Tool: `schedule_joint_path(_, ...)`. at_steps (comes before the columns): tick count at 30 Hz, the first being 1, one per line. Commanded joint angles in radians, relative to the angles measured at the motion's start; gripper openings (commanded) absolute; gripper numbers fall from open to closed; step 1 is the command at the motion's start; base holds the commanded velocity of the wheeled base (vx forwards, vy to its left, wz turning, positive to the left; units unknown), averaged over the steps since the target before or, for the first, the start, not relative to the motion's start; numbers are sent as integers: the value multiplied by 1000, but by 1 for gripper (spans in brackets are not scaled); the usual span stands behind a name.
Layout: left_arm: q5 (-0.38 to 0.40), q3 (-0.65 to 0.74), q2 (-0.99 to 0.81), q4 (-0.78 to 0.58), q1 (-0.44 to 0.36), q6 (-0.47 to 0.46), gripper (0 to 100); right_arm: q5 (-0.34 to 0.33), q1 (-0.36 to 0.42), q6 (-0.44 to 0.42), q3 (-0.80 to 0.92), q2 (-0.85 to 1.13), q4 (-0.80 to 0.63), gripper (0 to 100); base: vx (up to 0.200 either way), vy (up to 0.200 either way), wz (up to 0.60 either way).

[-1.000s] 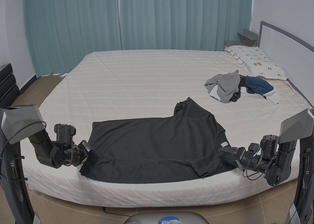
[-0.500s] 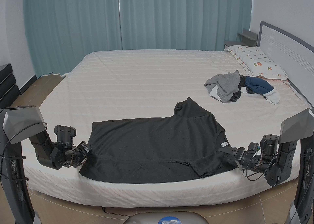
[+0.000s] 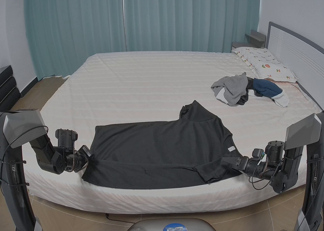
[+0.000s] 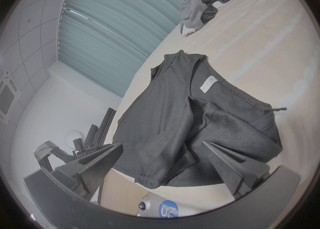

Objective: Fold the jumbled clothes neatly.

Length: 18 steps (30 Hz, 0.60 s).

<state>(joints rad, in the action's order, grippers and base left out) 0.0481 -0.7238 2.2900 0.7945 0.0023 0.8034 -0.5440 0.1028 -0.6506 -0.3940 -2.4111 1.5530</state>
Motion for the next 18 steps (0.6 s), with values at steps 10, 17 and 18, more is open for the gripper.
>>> schedule_joint_path(10,-1,3,3,0,-1,-1,0,-36,2,57,1,-20,13,100,0,0,0)
schedule_joint_path(17,-1,1,3,0,-2,-1,0,-24,35,117,0,-43,13,100,0,0,0)
schedule_joint_path(18,-1,1,3,0,-2,-1,0,-22,40,129,-5,-57,13,100,0,0,0)
